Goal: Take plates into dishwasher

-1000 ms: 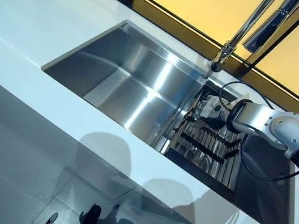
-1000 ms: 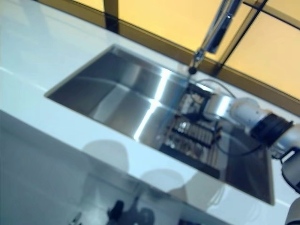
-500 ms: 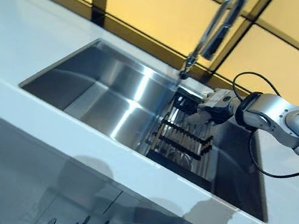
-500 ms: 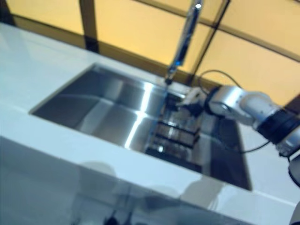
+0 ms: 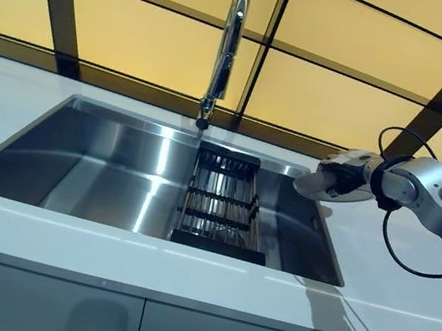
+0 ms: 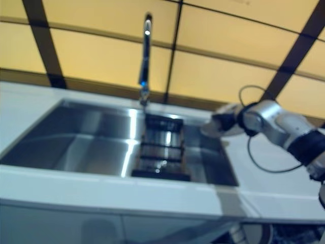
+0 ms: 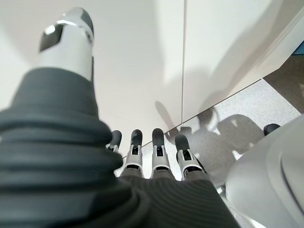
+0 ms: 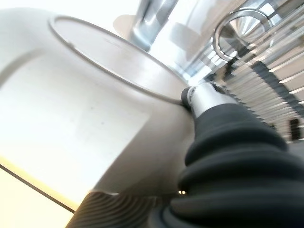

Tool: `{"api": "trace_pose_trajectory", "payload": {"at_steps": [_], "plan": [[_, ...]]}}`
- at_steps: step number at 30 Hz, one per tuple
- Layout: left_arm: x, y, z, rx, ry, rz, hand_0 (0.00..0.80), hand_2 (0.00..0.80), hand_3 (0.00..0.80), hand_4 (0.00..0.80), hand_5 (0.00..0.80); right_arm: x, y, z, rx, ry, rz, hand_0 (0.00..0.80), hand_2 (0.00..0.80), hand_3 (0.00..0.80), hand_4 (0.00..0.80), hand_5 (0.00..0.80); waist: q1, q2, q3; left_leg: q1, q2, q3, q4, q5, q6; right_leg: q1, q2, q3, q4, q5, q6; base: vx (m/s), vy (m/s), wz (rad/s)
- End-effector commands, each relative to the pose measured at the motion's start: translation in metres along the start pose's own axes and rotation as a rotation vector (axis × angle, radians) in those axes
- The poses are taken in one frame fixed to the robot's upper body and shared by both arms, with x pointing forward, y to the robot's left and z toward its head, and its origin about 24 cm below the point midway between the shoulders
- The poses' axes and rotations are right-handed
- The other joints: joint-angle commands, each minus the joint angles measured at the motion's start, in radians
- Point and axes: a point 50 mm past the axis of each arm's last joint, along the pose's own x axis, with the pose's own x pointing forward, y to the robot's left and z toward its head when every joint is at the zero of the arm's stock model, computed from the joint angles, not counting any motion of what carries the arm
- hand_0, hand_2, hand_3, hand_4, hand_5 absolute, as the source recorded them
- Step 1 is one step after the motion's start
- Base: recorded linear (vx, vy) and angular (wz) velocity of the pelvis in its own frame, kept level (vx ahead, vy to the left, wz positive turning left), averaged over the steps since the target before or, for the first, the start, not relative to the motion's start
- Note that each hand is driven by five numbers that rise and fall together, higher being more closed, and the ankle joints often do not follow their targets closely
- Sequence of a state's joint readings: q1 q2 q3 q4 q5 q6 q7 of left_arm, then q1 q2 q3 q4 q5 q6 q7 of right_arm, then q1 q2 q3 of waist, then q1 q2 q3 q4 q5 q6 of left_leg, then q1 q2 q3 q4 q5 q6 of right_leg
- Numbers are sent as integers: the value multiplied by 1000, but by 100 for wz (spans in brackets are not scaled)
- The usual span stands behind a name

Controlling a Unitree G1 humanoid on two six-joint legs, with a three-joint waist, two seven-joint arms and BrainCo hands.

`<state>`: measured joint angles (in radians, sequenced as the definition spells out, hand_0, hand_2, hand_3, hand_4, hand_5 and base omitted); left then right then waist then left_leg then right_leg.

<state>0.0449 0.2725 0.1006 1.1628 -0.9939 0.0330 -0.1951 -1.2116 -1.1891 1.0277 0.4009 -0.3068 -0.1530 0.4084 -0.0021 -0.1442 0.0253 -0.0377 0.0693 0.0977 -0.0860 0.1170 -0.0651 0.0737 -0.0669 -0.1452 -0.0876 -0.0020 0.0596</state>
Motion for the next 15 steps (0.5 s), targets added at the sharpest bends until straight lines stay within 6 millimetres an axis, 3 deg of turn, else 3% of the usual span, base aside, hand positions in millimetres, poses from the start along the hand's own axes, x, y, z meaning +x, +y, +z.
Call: {"api": "trace_pose_trajectory", "payload": {"at_steps": [1,9,15], "plan": [[3,-4,13,67,-9,4,0,0,0,0,0,-24,-30,-40,125,171,-143,800,800,800,800,800,22,-41,-2,98,-6,15,-1,-130,-9,-31,-30,14,0,67,98,31,24,-11],[3,-3,7,86,22,4,0,0,0,0,0,-51,-19,-81,299,318,-222,800,800,800,800,800,-17,-26,-22,114,-10,41,-1,-142,-3,-33,-27,49,0,72,102,32,16,-16],[1,3,9,93,18,12,0,0,0,0,0,-90,-2,-120,345,493,-226,800,800,800,800,800,-53,-25,-34,115,-7,66,-1,-145,-2,-45,-17,75,0,80,106,6,-20,-10]]}}
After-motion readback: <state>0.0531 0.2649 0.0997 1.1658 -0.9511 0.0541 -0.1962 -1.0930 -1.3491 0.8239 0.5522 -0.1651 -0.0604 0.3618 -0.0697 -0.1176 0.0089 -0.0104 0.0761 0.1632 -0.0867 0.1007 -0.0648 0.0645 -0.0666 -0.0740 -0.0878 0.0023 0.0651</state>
